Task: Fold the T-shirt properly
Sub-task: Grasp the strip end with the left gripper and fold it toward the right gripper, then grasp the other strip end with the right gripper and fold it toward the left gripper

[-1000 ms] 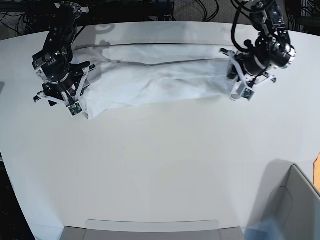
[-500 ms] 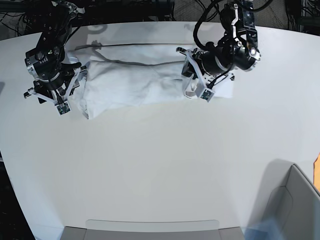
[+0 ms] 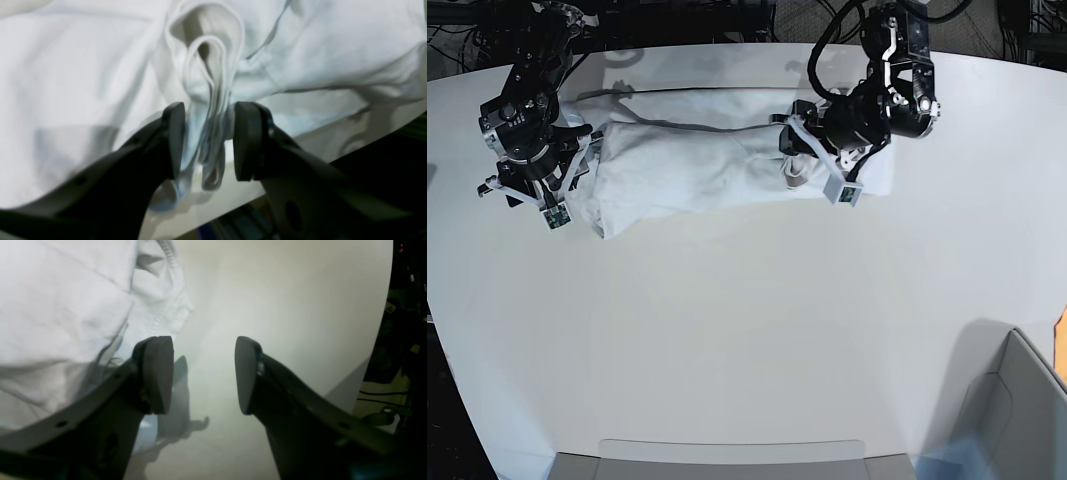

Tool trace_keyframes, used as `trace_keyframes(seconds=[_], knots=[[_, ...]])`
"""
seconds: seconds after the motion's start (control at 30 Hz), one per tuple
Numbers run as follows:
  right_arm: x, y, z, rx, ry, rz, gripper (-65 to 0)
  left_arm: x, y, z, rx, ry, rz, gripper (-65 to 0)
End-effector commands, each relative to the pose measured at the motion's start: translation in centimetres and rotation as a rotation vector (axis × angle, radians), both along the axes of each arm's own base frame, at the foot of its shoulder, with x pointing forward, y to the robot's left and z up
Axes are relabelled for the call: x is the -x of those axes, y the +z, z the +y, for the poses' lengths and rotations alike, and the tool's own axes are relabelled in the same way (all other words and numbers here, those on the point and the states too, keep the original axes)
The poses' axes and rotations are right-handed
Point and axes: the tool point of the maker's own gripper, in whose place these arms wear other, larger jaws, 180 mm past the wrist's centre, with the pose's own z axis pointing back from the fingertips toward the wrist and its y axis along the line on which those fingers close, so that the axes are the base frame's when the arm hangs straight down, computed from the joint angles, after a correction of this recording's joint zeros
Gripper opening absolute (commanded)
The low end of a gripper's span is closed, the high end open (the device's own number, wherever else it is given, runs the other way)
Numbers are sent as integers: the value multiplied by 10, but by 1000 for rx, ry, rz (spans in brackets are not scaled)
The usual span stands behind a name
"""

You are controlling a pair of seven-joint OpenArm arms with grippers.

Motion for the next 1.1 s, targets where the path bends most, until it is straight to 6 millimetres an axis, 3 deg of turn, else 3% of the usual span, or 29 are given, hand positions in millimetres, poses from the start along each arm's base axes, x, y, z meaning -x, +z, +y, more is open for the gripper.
trace_keyframes(seconds=[0.0, 0.2, 0.3, 0.43, 0.5, 0.6, 0.67, 0.77, 0.83, 0.93, 1.07], knots=[[-6, 8, 0, 5, 14, -35, -351, -10, 19, -13, 70, -24, -65, -405], [-5, 9, -1, 6, 9, -35, -351, -4, 64, -53, 373, -164, -140, -432], [-5, 8, -1, 4, 8, -35, -351, -16, 79, -56, 401, -176, -183, -459], [-5, 9, -3, 7, 6, -37, -351, -31, 77, -29, 395, -41, -162, -476], [-4, 11, -8, -22, 4, -47, -351, -36, 72, -4, 356, 21, -158, -474], [5, 19, -35, -107, -109, -89, -349, -32, 59, 24, 293, 59, -136, -474], [20, 13, -56, -124, -199, -37, -349, -28, 54, 36, 262, 74, -124, -474], [29, 8, -86, -94, -268, 40, -349, -23, 49, 41, 242, 71, -110, -474], [33, -8, -95, -122, -297, 86, -349, -20, 47, 39, 243, 67, -99, -474], [38, -29, -102, -183, -348, 138, -349, -18, 45, 37, 249, 68, -91, -474], [45, -62, -95, -261, -360, 232, -350, -17, 39, 38, 253, 73, -69, -474]])
